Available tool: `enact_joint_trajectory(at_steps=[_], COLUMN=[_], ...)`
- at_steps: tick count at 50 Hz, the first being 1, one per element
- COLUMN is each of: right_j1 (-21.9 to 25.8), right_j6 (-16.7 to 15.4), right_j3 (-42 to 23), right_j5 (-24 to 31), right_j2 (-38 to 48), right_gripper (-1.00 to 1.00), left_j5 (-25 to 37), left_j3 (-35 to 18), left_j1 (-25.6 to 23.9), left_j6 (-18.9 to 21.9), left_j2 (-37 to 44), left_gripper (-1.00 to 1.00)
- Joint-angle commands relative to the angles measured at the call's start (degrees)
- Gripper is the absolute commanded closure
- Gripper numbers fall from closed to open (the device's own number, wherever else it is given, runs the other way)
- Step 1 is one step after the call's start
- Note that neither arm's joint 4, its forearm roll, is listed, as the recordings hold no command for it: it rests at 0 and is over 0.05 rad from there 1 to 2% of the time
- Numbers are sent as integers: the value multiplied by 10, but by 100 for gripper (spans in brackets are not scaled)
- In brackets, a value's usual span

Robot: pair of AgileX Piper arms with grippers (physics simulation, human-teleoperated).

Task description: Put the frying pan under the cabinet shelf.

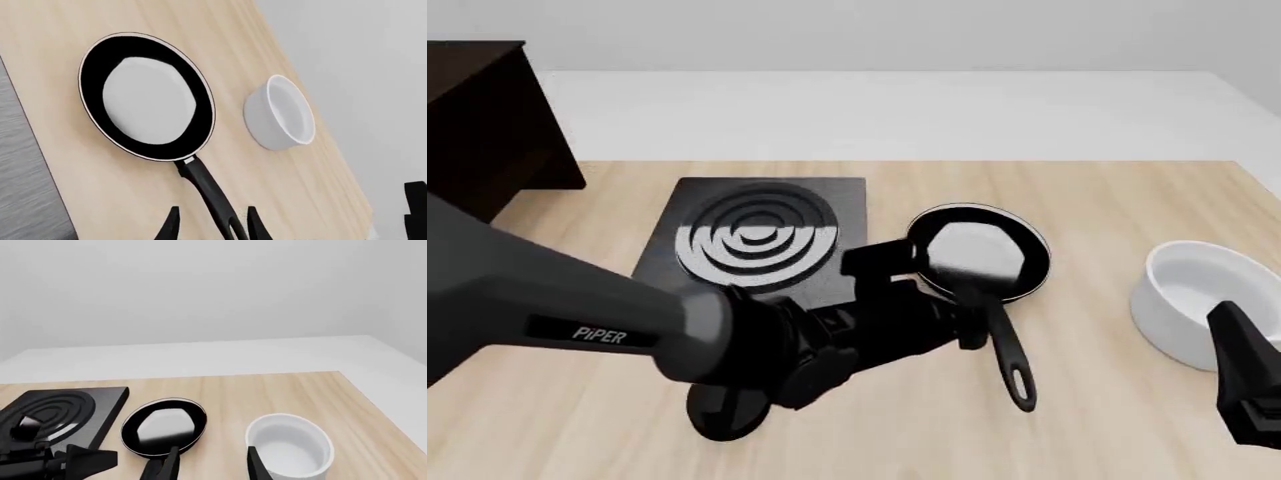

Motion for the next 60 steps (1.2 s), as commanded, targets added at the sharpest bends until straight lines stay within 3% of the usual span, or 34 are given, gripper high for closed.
enact_joint_trajectory(at_steps=[1, 60], right_j1=[0, 5], right_j6=[1, -1], right_j3=[0, 0], right_j5=[0, 4], right_j2=[0, 5], right_gripper=[-100, -100], left_j5=[-11, -83], left_j3=[-6, -45], left_j1=[-10, -52], left_j6=[-11, -86], left_j2=[16, 120], left_gripper=[-100, -100])
